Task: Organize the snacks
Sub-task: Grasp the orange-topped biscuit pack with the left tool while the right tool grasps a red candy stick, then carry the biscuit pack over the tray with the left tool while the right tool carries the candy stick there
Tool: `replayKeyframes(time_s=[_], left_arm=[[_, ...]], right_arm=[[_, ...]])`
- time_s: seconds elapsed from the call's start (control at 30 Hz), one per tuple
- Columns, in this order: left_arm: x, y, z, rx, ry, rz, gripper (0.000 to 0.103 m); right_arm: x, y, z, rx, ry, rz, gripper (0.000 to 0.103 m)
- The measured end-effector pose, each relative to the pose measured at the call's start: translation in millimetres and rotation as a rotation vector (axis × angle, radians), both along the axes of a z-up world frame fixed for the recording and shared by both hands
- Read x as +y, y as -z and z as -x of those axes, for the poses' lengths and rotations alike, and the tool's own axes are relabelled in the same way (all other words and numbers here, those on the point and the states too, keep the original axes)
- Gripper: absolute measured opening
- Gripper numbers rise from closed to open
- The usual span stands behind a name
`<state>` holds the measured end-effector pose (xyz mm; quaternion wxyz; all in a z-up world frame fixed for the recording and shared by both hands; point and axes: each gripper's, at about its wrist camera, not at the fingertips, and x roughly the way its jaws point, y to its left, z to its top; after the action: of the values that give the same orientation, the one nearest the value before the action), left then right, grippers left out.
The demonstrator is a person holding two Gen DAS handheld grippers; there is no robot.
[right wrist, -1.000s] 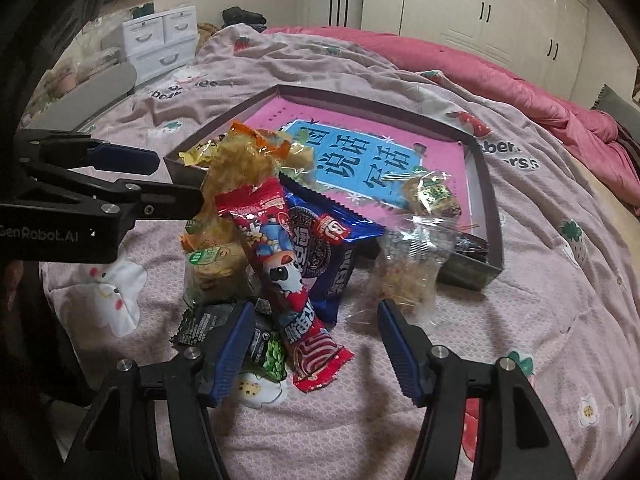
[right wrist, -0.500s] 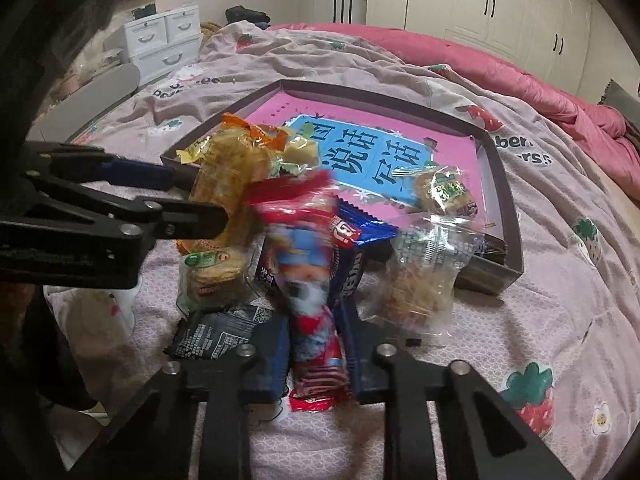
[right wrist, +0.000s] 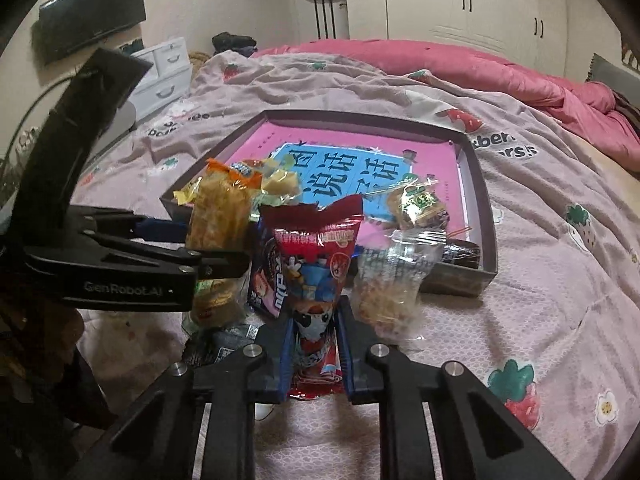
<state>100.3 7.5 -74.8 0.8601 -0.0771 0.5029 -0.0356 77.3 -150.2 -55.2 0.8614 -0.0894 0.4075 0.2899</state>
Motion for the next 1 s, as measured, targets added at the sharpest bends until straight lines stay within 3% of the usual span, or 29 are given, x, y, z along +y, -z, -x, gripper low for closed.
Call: replayKeyframes(time_s=[0.03, 0.1, 0.17, 0.43, 1.0], left_arm=[[0.5, 0.7, -0.9, 0.000, -0.001, 0.011, 0.069], [1.8, 2.5, -1.8, 0.001, -0.005, 0.029, 0.057], [2.4, 5.0, -3.0, 0.011, -0.008, 0.028, 0.035], [11.0, -5.3, 3.6, -0.019, -0.017, 0.062, 0.034], [22.3, -58.5, 22.0, -0.168, -0.037, 0.029, 0.034]], right_arm=[[-1.0, -0.3, -1.2, 0.002, 0.002, -0.005, 0.019], [-2.5, -0.8, -1.9, 0.005, 0.003, -0.016, 0.019], [-3.0, -1.8, -3.0, 0.004, 0.002, -0.025, 0.018], [-8.1, -8.2, -1.4, -0.012, -0.002, -0.066, 0.018], [-23.8, -31.5, -1.2, -0.077, 0.024, -0.167, 0.018]])
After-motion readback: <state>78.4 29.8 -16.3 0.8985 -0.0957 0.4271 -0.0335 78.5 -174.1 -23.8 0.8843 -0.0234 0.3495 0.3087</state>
